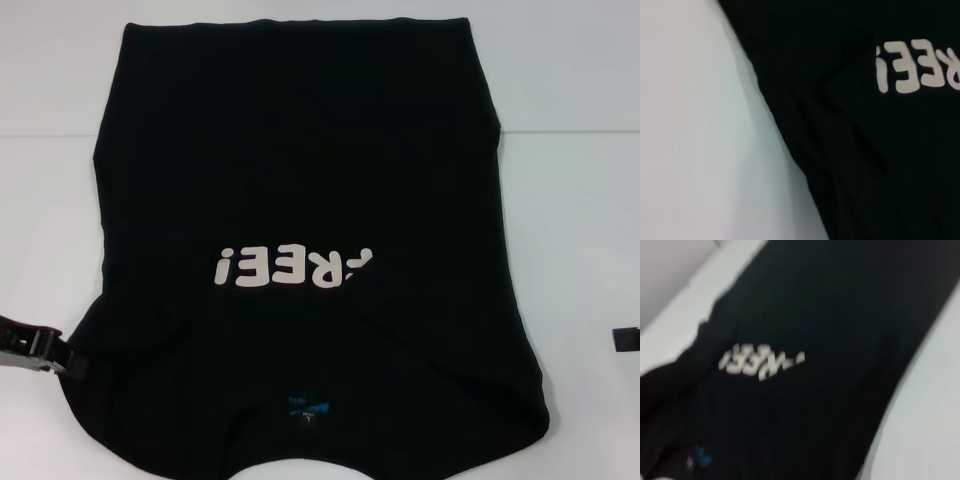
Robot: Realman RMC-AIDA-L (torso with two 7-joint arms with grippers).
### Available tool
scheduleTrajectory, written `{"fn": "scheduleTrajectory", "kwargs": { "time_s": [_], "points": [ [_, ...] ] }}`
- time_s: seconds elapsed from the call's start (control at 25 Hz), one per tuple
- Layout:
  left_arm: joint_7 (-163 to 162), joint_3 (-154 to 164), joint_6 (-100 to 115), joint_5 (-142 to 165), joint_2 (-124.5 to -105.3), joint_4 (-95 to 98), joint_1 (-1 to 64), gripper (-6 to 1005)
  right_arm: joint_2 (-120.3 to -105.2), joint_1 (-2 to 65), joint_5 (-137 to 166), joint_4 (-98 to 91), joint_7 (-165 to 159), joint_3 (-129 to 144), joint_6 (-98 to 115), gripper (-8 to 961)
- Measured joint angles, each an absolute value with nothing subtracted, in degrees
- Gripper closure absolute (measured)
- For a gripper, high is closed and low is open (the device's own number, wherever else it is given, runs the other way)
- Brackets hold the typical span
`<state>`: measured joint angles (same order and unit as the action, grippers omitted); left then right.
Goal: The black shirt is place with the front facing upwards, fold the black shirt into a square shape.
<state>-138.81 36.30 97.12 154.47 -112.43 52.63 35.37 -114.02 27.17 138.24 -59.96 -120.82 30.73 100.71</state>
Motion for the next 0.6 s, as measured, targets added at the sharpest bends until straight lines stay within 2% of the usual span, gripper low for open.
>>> {"fn": "scheduleTrajectory", "kwargs": {
  "time_s": [0.08, 0.28, 0.6],
  "points": [
    [-138.6, 36.3, 97.1, 154.4, -112.37, 52.6, 35.4, 940, -114.13, 30.9, 144.9, -62.2, -125.7, 31.5, 103.5, 128],
    [-137.4, 36.3, 97.1, 154.4, -112.36, 52.2, 35.3, 949, -115.92, 40.4, 159.3, -65.7, -135.0, 37.2, 108.7, 127],
    [-137.1, 36.3, 96.5, 154.4, -112.42, 52.0, 34.7, 949, -118.8, 48.1, 163.5, -65.7, -139.8, 48.0, 108.7, 128]
  ]
}}
